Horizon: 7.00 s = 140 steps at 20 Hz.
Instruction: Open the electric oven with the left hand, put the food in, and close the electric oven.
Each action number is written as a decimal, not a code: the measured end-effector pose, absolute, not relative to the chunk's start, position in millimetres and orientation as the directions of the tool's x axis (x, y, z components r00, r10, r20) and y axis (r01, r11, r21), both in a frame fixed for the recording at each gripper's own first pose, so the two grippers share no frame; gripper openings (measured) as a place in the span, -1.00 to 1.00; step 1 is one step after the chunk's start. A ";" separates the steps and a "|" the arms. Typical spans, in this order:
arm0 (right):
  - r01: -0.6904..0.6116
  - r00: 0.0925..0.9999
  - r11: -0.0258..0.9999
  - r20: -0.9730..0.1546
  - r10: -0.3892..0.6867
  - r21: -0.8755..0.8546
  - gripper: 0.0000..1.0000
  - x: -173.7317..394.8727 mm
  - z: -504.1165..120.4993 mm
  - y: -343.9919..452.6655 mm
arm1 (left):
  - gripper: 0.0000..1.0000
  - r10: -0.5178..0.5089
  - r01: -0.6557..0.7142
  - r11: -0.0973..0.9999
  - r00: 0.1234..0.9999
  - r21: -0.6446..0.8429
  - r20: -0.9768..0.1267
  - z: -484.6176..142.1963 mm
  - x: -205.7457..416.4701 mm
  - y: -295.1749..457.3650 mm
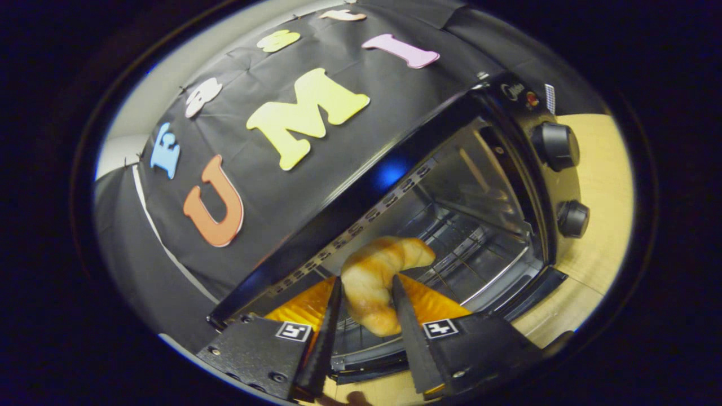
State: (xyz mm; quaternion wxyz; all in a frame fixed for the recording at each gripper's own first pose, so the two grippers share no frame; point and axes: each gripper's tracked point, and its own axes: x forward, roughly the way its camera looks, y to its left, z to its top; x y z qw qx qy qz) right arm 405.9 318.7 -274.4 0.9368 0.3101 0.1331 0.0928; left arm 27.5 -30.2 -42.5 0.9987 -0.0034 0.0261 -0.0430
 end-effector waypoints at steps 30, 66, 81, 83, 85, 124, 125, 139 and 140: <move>-0.196 0.981 0.979 0.003 0.196 0.060 0.99 148.2 -137.5 148.4 | 0.88 -0.026 0.024 0.999 0.994 -0.026 -0.102 -84.5 12.2 -18.3; -0.061 0.998 0.993 -0.024 0.064 0.103 0.92 78.1 -112.7 -39.3 | 0.89 -0.073 0.060 0.997 0.756 -0.042 -0.651 -322.5 150.8 -121.9; -0.057 0.997 0.988 -0.044 0.064 0.146 0.90 103.5 -119.1 -55.1 | 0.87 -0.025 0.018 1.000 0.718 -0.018 -0.695 -305.6 161.6 -119.8; -0.062 0.996 0.987 -0.049 0.070 0.149 0.92 106.3 -120.9 -54.0 | 0.86 -0.016 0.012 1.000 0.738 -0.010 -0.674 -292.1 163.0 -120.9; -0.056 0.997 0.987 -0.051 0.064 0.151 0.91 108.1 -122.1 -56.1 | 0.87 -0.009 0.016 1.000 0.759 0.004 -0.650 -279.7 170.1 -119.6; -0.068 0.996 0.992 -0.057 0.074 0.105 1.00 119.9 -123.7 -28.1 | 0.94 -0.079 0.081 0.997 0.934 -0.009 -0.347 -198.0 265.6 -104.8; -0.068 0.995 0.992 -0.062 0.075 0.104 0.96 121.4 -125.3 -27.6 | 0.94 -0.080 0.080 0.997 0.934 -0.013 -0.347 -197.5 264.6 -104.3; -0.100 0.995 0.994 -0.013 0.100 0.054 0.96 75.6 -94.5 -4.5 | 0.91 -0.060 0.068 0.997 0.985 0.045 -0.162 -100.4 145.8 -90.6; -0.107 0.994 0.993 -0.003 0.107 0.053 0.94 72.8 -89.1 -0.2 | 0.91 -0.048 0.055 0.997 0.988 0.045 -0.147 -91.2 135.3 -86.3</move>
